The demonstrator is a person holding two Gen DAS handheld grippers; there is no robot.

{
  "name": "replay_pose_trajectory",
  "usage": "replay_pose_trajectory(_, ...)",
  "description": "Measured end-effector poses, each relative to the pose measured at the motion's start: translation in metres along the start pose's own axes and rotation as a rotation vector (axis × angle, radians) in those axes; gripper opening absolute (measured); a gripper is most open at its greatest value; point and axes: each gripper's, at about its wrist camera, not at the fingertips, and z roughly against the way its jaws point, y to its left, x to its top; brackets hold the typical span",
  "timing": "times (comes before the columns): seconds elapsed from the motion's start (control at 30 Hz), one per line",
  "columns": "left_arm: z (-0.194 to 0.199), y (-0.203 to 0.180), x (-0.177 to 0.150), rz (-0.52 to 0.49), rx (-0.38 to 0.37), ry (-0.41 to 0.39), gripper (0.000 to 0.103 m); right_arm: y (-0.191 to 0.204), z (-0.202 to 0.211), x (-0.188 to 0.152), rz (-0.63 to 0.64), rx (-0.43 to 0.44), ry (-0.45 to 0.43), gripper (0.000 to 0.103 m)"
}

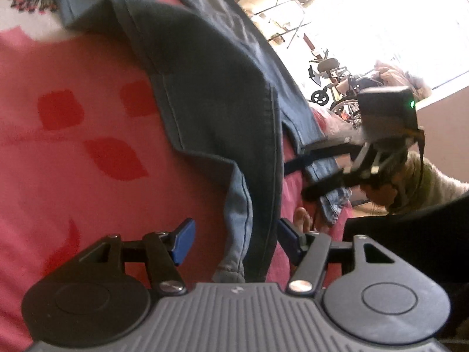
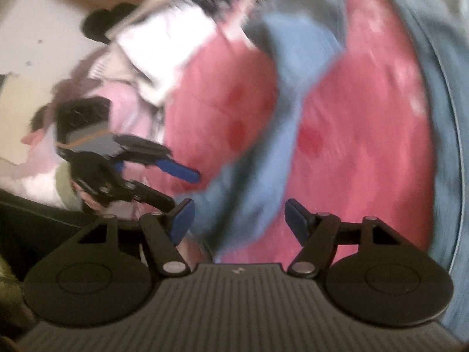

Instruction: Fold clothes

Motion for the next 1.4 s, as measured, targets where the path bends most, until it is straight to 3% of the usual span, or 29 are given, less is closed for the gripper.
replay_pose_trajectory(0.2,-0.013,0.0,-0.003,0.027,0.091,-0.041,0.055,-0.009,-0.037,-0.023,-0.101,0.015,0.086,0.069)
replay_pose_trajectory(0.27,-0.017,-0.003,-0.004,0.017,0.118,-0.039,0.046,-0.009,-0.048,-0.03,-0.121,0.013,0.103,0.069)
replay_pose_trajectory(0.33,-0.023,-0.008,-0.004,-0.007,0.167,-0.024,0.029,-0.004,-0.054,-0.033,-0.112,-0.005,0.095,0.068)
replay_pose_trajectory(0.37,-0.027,-0.01,-0.005,-0.015,0.193,-0.014,0.027,-0.002,-0.057,-0.032,-0.109,-0.014,0.093,0.067)
replay_pose_trajectory(0.43,-0.032,-0.013,-0.005,-0.027,0.24,0.004,0.008,0.001,-0.061,-0.032,-0.101,-0.035,0.088,0.06)
replay_pose_trajectory(0.57,-0.035,-0.017,-0.01,-0.044,0.278,0.038,0.004,0.005,-0.067,-0.031,-0.065,-0.118,0.086,0.017)
replay_pose_trajectory(0.6,-0.034,-0.019,-0.012,-0.056,0.28,0.05,0.004,0.005,-0.067,-0.032,-0.066,-0.124,0.088,0.013)
replay_pose_trajectory(0.73,-0.029,-0.026,-0.021,-0.109,0.242,0.156,0.003,0.013,-0.063,-0.035,-0.03,-0.074,0.124,0.005)
replay_pose_trajectory(0.87,-0.029,-0.03,-0.036,-0.165,0.19,0.28,0.003,0.028,-0.066,-0.039,0.038,0.018,0.24,0.005)
replay_pose_trajectory(0.97,-0.028,-0.035,-0.046,-0.198,0.141,0.326,0.003,0.037,-0.075,-0.044,0.088,0.038,0.329,0.005)
replay_pose_trajectory(1.2,-0.019,-0.049,-0.06,-0.294,0.06,0.37,0.003,0.039,-0.09,-0.046,0.073,0.075,0.419,0.005)
replay_pose_trajectory(1.4,0.011,-0.052,-0.054,-0.329,-0.007,0.342,0.003,0.045,-0.083,-0.047,0.058,0.143,0.376,0.005)
